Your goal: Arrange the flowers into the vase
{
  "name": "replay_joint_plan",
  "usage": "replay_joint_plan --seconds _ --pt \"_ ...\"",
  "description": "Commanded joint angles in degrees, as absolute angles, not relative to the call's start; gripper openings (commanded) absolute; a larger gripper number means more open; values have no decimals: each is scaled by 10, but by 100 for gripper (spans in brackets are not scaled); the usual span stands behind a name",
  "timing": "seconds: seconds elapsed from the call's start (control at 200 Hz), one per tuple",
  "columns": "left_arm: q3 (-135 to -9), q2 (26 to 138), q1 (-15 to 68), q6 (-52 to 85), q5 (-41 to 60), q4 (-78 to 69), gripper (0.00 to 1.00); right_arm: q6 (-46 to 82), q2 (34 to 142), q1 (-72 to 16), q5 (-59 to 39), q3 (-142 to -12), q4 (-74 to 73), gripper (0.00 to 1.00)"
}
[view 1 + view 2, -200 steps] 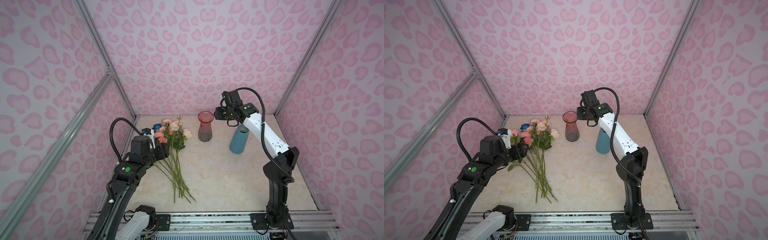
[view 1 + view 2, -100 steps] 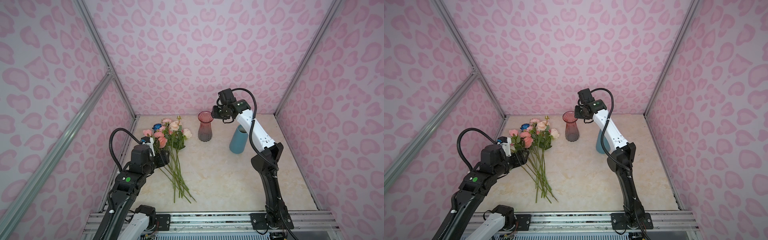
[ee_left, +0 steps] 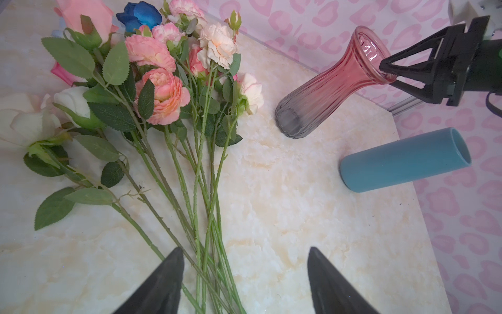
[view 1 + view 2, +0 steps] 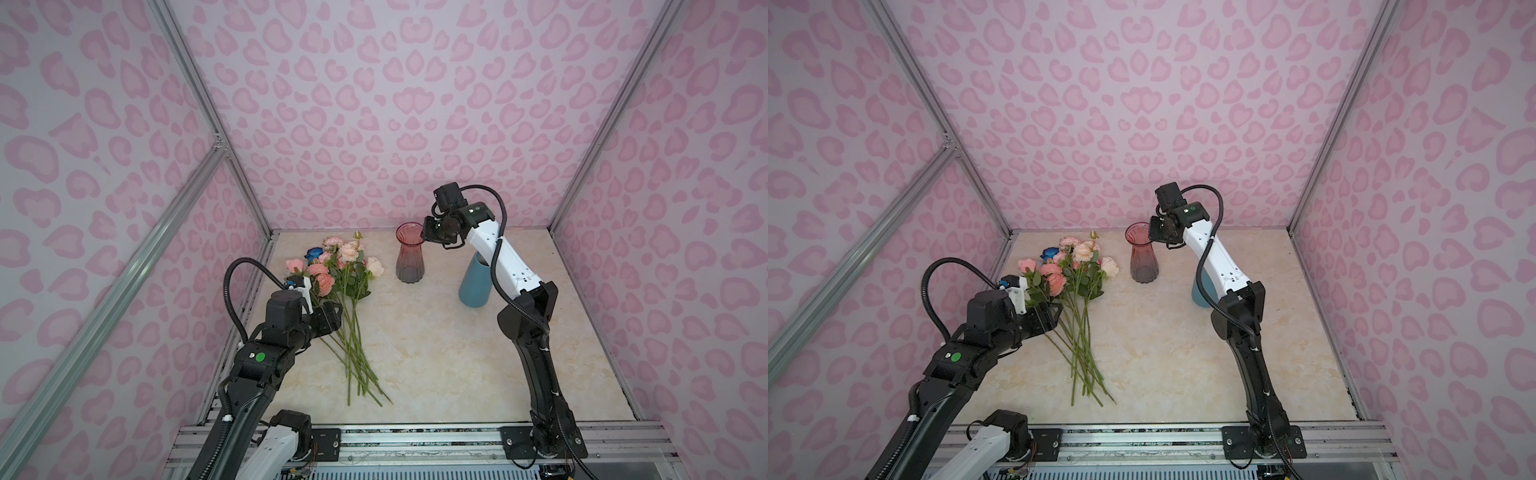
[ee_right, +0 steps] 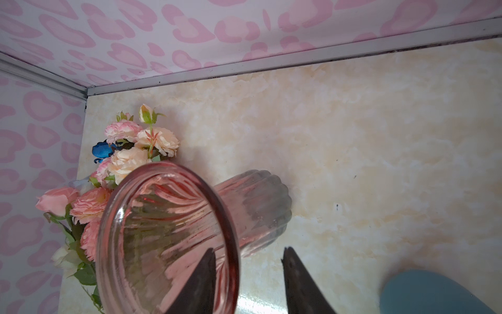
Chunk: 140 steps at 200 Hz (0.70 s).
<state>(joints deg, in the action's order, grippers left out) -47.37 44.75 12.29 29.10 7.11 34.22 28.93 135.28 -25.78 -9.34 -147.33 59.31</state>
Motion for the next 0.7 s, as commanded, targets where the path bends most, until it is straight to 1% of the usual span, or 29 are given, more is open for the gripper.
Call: replay_joint_plan --seconds 0.0,0.455,0.695 --pt "-470 452 122 294 76 319 73 295 1368 -257 -102 -1492 593 41" --pt "-469 464 122 289 77 316 73 310 1379 -253 -115 -1513 585 38" --pt "-471 462 123 287 81 315 74 309 1348 -245 -105 -1521 591 42"
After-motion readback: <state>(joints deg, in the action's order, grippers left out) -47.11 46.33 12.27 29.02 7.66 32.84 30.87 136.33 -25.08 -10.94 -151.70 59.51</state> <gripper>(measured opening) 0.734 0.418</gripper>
